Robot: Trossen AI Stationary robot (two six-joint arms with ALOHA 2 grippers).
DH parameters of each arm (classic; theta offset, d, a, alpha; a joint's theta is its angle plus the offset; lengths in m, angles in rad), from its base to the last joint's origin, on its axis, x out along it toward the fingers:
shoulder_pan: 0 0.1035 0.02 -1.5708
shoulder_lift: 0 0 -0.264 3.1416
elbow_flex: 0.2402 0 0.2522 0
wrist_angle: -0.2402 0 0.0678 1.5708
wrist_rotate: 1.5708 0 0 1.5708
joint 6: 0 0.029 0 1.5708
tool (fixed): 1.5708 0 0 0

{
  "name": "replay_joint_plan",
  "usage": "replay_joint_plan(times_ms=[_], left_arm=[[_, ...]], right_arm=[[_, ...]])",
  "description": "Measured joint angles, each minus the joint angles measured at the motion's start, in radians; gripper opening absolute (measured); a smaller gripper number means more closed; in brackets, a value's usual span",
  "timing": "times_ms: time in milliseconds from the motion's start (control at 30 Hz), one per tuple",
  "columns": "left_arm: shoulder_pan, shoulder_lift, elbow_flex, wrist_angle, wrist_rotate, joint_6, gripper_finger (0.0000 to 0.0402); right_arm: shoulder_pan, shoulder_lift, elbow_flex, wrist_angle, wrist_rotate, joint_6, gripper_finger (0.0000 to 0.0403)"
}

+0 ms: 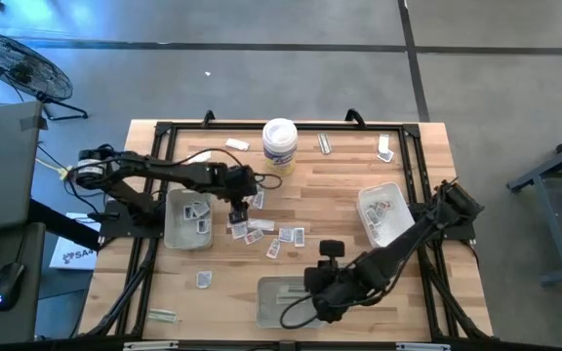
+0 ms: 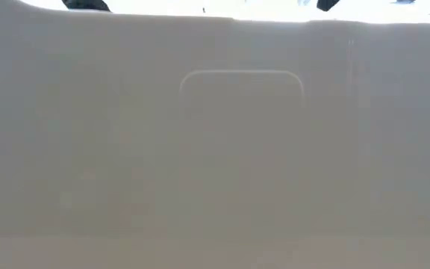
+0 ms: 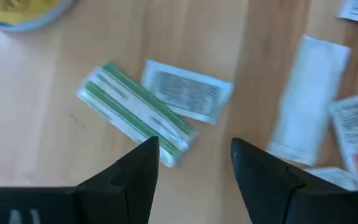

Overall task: Pick & Place First Aid Supplies
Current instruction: Put the green bandage pack into the bottom gray bin

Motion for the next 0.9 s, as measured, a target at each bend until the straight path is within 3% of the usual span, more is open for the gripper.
replay_joint_plan(times_ms=[167, 633, 767, 900], left_arm=[[0.098, 0.043, 0.0, -0.001, 0.094, 0.03, 0.0195], [0.129, 0.151, 0.005, 0.003, 0.073, -0.038, 0.0192], [0.129, 0.152, 0.005, 0.003, 0.078, -0.066, 0.0162], [0.13, 0.153, 0.003, 0.0, 0.073, -0.082, 0.0107]], right_arm=[[0.004, -0.006, -0.066, 0.069, 0.003, 0.057, 0.0087], [-0.031, -0.007, -0.166, 0.182, -0.042, 0.08, 0.0087], [-0.037, -0.007, -0.166, 0.189, -0.041, 0.07, 0.0087], [-0.036, -0.007, -0.166, 0.191, -0.029, 0.064, 0.0087]])
